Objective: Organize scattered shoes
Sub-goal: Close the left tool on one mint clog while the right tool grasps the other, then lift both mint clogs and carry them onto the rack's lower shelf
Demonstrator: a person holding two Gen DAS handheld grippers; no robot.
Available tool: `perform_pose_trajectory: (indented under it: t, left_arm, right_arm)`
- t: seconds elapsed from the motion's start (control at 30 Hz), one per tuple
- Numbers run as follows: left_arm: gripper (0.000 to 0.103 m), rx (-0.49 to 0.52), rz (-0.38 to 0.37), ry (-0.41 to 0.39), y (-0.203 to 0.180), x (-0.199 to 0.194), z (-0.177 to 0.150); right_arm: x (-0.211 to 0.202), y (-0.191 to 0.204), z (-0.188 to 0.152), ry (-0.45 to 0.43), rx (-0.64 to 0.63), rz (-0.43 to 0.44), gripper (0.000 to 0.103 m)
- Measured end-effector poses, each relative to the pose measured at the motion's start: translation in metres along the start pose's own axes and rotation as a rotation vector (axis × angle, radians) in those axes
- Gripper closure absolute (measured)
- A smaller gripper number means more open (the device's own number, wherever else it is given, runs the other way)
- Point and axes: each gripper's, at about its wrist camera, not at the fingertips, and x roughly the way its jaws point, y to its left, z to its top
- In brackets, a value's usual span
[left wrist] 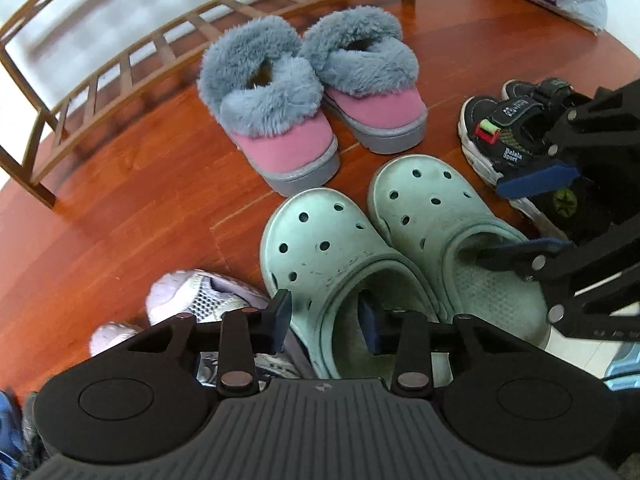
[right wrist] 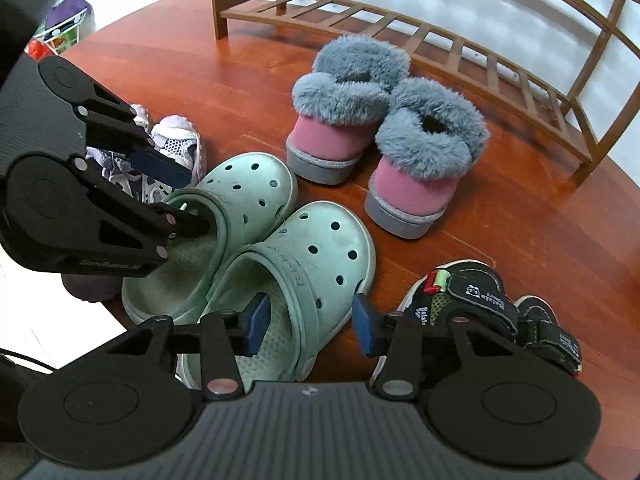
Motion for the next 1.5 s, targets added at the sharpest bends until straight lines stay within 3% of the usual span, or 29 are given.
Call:
perform_pose_trajectory:
  t: [0.1, 0.17, 0.47, 1.1, 1.5]
  left_arm:
    - [0.068, -0.024, 0.013, -0.019, 0.000, 0.002, -0.002]
    - [0.077, -0.039, 0.022, -0.032, 0.001, 0.003, -0.003]
    - [0.088, -0.117, 0.025, -0.056, 0.004, -0.010, 0.000]
    - [0.089, -0.170, 0.049, -0.164, 0.021, -0.073, 0.025]
    - [0.089, -0.218, 0.080, -0.217, 0.070, -0.105, 0.039]
  right_arm:
    - [0.006, 0.000, 0.001, 0.001, 0.010, 0.000, 0.065]
    - [0.010, 0.000, 0.001, 0.001, 0.016, -0.013, 0.072]
    - [-0.001, -0.002, 0.002, -0.023, 0.009, -0.034, 0.090]
    - [-0.065, -0.013, 0.032, -0.133, -0.051, -0.031, 0.092]
    - [-0.080, -0.019, 0.092, -0.211, -0.130, -0.019, 0.092]
